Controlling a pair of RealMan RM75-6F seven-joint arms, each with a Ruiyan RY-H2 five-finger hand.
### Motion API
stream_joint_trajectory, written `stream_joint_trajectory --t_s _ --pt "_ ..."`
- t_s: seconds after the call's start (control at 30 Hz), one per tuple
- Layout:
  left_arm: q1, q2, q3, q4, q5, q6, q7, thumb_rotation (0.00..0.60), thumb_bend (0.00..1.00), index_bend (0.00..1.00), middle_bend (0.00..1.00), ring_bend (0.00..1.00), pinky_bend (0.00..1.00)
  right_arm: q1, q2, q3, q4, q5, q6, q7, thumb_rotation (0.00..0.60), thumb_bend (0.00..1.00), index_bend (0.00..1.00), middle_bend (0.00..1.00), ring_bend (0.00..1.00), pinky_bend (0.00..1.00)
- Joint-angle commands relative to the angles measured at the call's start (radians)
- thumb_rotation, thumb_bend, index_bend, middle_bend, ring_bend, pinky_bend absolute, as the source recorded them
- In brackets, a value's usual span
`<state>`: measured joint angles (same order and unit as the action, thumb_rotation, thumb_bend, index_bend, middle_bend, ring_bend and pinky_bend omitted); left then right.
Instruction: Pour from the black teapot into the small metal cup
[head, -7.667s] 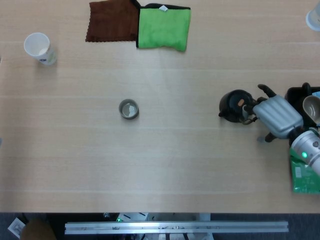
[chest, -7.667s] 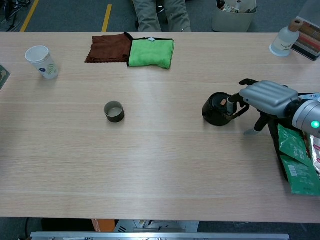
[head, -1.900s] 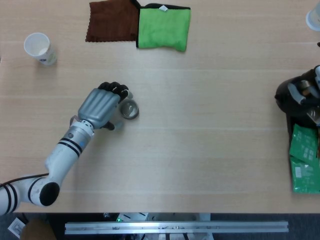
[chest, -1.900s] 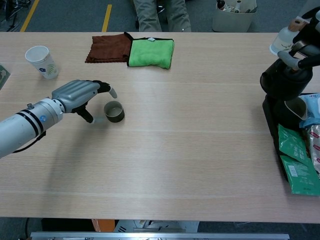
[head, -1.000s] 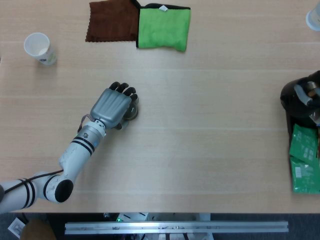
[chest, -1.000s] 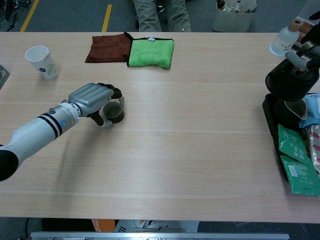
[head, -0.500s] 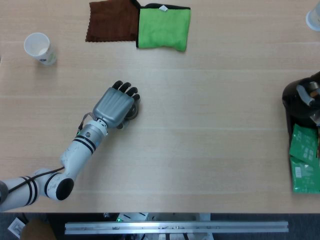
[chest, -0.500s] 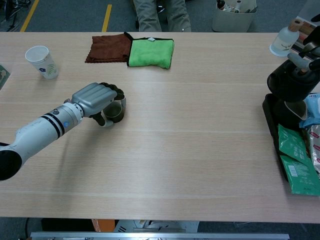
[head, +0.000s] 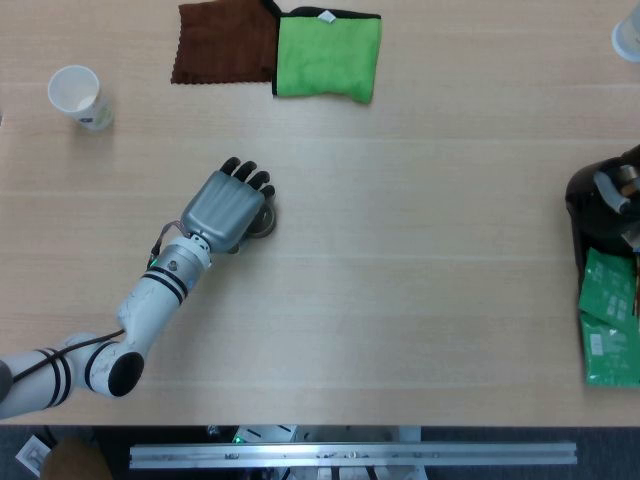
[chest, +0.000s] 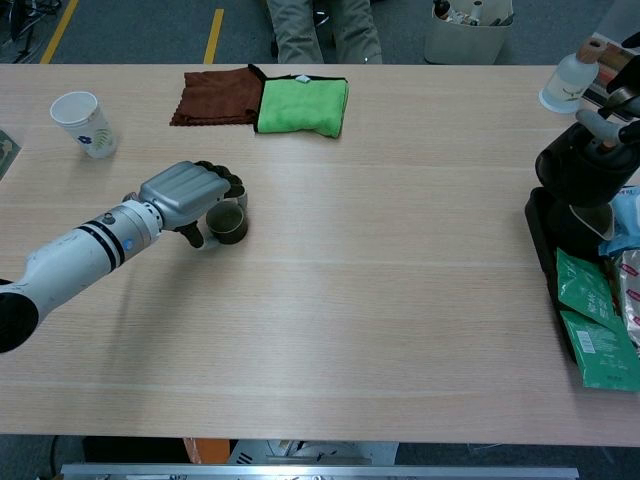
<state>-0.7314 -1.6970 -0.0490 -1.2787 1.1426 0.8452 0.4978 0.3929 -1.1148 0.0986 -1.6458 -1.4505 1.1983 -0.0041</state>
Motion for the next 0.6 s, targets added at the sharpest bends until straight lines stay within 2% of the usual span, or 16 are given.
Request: stream_joint_trajectory --t_s 0.03,0.23,0.6 --pt "0.000 -0.001 0.000 0.002 0.002 0.005 0.003 0.600 0.25 0.36 0.21 0.14 0.16 0.001 0.001 -0.001 0.000 -0.001 -0.003 0.000 0.448 0.36 1.00 0.96 1.00 0.17" --pt "0.000 -0.004 -0.008 0.000 -0.003 0.007 -0.009 0.600 0.25 0.43 0.23 0.14 0.16 0.000 0.005 -0.002 -0.005 -0.001 -0.003 0.002 0.449 0.36 1.00 0.96 1.00 0.17" --pt "-0.029 0.024 -0.051 -0.124 -0.077 -0.008 0.013 0.600 0.25 0.45 0.24 0.15 0.16 0.005 0.010 0.004 -0.010 0.004 -0.010 0.005 0.457 0.36 1.00 0.96 1.00 0.17"
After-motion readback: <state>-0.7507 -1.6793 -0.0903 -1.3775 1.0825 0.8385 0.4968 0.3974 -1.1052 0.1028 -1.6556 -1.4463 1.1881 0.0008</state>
